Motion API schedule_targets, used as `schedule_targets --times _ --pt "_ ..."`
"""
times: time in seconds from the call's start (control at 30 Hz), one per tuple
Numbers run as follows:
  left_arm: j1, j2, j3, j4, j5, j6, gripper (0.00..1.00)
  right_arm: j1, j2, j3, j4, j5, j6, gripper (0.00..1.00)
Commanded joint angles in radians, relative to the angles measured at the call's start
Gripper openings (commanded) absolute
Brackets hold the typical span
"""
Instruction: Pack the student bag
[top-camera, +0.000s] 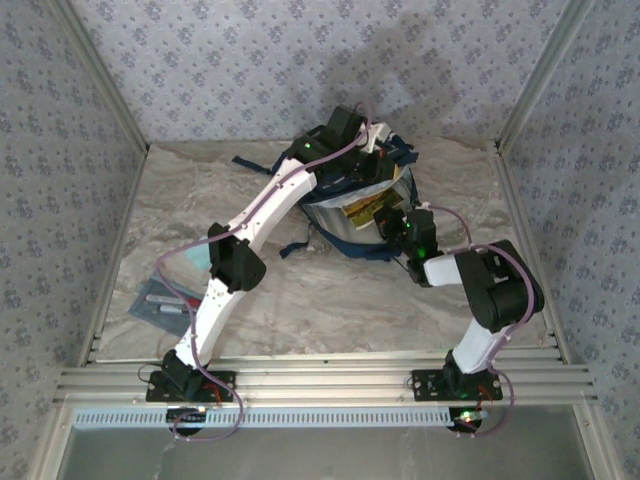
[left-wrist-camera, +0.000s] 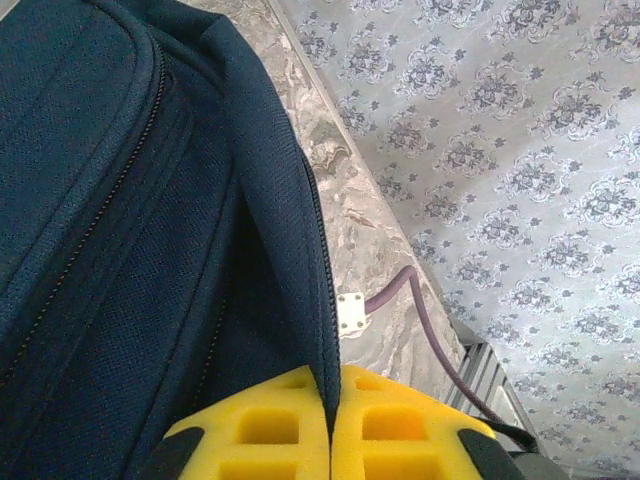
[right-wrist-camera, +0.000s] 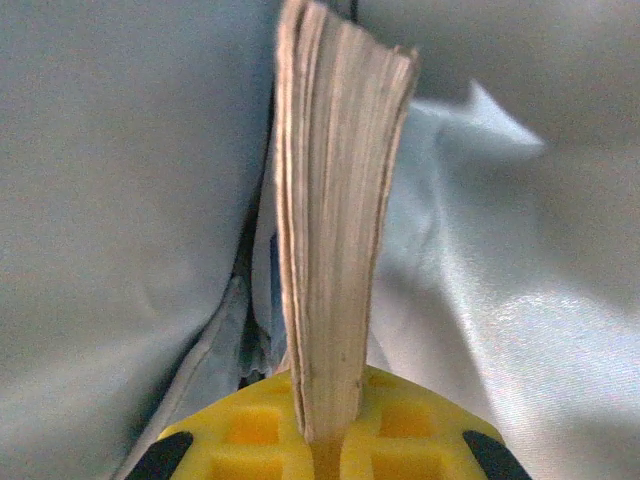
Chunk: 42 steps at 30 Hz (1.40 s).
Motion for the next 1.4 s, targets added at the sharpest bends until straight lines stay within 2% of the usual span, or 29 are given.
schedule_targets --times 0.0,0.13,0.2,0.3,0.5,0.63,0.83,0.97,1.23,1.37 --pt "-0.019 -0.076 0.021 0.052 0.044 0.02 0.0 -0.01 -0.112 -0.014 0.076 -0.005 0.003 0.0" --pt "-0.006 -0.059 0.021 0.064 0.055 0.001 0.0 -0.013 -0.21 -0.011 -0.09 0.024 -0.076 0.0" --pt "-0.008 -0.057 0.02 0.07 0.063 -0.006 0.0 -0.01 -0.211 0.004 -0.104 0.022 -0.092 0.0" --pt "-0.01 -0.061 0.022 0.077 0.071 -0.013 0.0 -0.006 -0.181 0.032 -0.068 0.002 -0.078 0.0" --pt "-0.019 -0.077 0.022 0.102 0.132 -0.039 0.0 0.023 -0.076 0.133 -0.104 0.001 -0.132 0.0" --pt "-0.026 -0.093 0.022 0.104 0.168 -0.052 0.0 0.033 0.044 0.196 -0.025 -0.035 -0.129 0.0" --pt "-0.018 -0.106 0.022 0.092 0.115 -0.018 0.0 0.075 0.123 0.246 0.004 -0.116 -0.144 0.0" --pt "0.001 -0.087 0.022 0.105 0.156 -0.054 0.0 0.093 0.127 0.295 -0.124 -0.129 -0.217 0.0" --pt "-0.003 -0.11 0.021 0.097 0.166 -0.051 0.0 0.092 0.248 0.378 -0.125 0.021 -0.191 0.0" --pt "-0.004 -0.113 0.015 0.08 0.154 -0.034 0.0 0.092 0.31 0.434 -0.111 0.009 -0.152 0.04"
